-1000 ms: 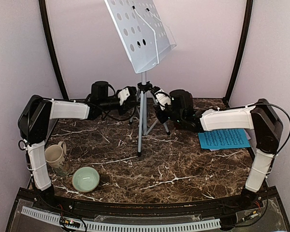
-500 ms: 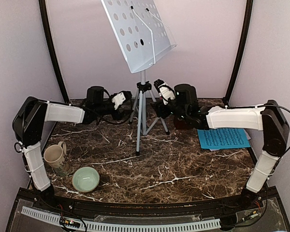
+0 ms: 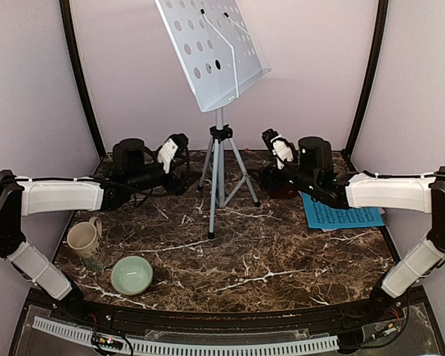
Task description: Set up the instrument practice props
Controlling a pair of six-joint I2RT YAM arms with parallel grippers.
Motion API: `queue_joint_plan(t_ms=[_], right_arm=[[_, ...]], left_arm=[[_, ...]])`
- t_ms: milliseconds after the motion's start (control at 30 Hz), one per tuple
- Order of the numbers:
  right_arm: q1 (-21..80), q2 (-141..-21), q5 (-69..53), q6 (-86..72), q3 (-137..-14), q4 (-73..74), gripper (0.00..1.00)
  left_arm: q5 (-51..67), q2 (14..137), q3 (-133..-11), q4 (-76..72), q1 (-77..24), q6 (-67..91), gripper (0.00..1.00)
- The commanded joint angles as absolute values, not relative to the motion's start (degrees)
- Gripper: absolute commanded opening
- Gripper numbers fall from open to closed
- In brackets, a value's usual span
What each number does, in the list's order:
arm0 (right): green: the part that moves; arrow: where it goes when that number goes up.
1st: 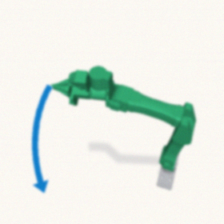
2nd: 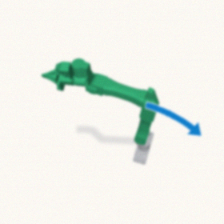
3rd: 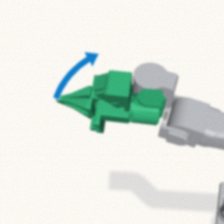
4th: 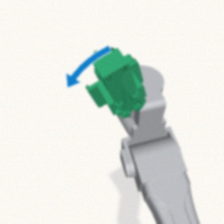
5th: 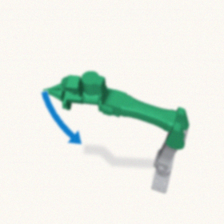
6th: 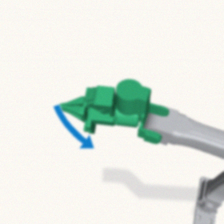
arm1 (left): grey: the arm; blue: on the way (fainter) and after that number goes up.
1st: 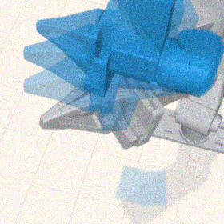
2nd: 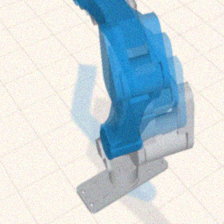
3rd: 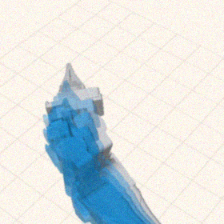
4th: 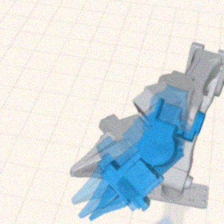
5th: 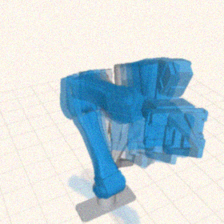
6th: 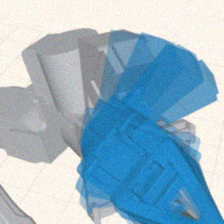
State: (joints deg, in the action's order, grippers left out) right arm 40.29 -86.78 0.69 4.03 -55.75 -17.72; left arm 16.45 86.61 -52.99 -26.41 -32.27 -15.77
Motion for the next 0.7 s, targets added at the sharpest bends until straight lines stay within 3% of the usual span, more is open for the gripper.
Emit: queue_joint_plan(t_ms=[0,267,667], right_arm=[[39.1,-86.2,-4.4,3.3,-52.8,-18.3,0.83],[38.7,-87.6,-6.2,2.8,-52.1,-18.9,0.83],[38.4,-88.3,-5.6,2.9,-53.1,-18.3,0.83]], left_arm=[[12.2,84.8,-49.6,-23.4,-38.9,-4.2,0.72],[7.0,91.2,-48.5,-27.0,-45.1,4.4,0.71],[-1.4,95.3,-53.1,-20.7,-45.4,4.2,0.57]])
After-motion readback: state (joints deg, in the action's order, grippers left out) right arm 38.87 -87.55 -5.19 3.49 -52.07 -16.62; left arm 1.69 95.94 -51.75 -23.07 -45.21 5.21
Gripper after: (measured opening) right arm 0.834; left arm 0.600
